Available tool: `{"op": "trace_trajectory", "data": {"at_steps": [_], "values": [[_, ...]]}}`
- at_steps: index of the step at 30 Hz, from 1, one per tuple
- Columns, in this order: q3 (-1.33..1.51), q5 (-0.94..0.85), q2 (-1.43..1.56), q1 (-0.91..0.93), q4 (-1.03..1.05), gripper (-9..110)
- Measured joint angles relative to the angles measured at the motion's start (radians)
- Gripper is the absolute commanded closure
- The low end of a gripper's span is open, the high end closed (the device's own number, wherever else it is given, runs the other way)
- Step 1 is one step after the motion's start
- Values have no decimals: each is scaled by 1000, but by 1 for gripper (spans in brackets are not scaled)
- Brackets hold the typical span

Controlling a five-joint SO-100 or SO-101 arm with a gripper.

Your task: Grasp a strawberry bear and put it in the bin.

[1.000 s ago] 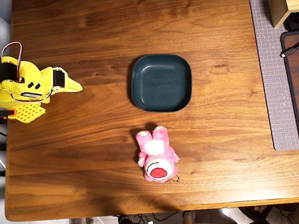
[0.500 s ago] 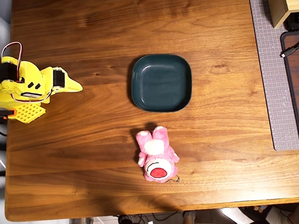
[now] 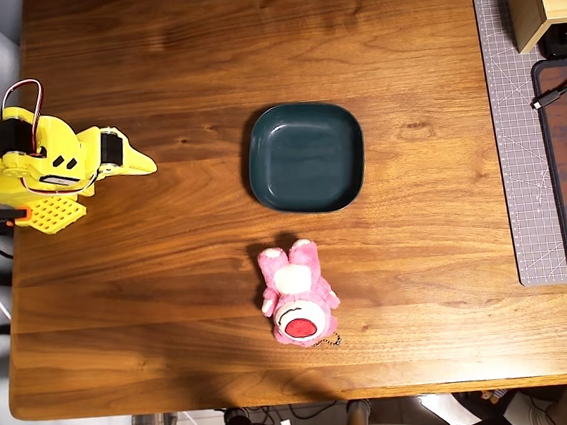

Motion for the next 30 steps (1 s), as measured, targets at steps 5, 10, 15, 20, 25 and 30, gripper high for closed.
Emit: {"op": "trace_trajectory", "data": {"at_steps": [5, 10, 15, 20, 25, 30], "values": [[0, 0, 0, 0, 0, 101], [0, 0, 0, 0, 0, 101], [0, 0, 0, 9, 0, 101], [0, 0, 0, 31, 0, 101], [0, 0, 0, 32, 0, 101], [0, 0, 0, 35, 0, 101]]}}
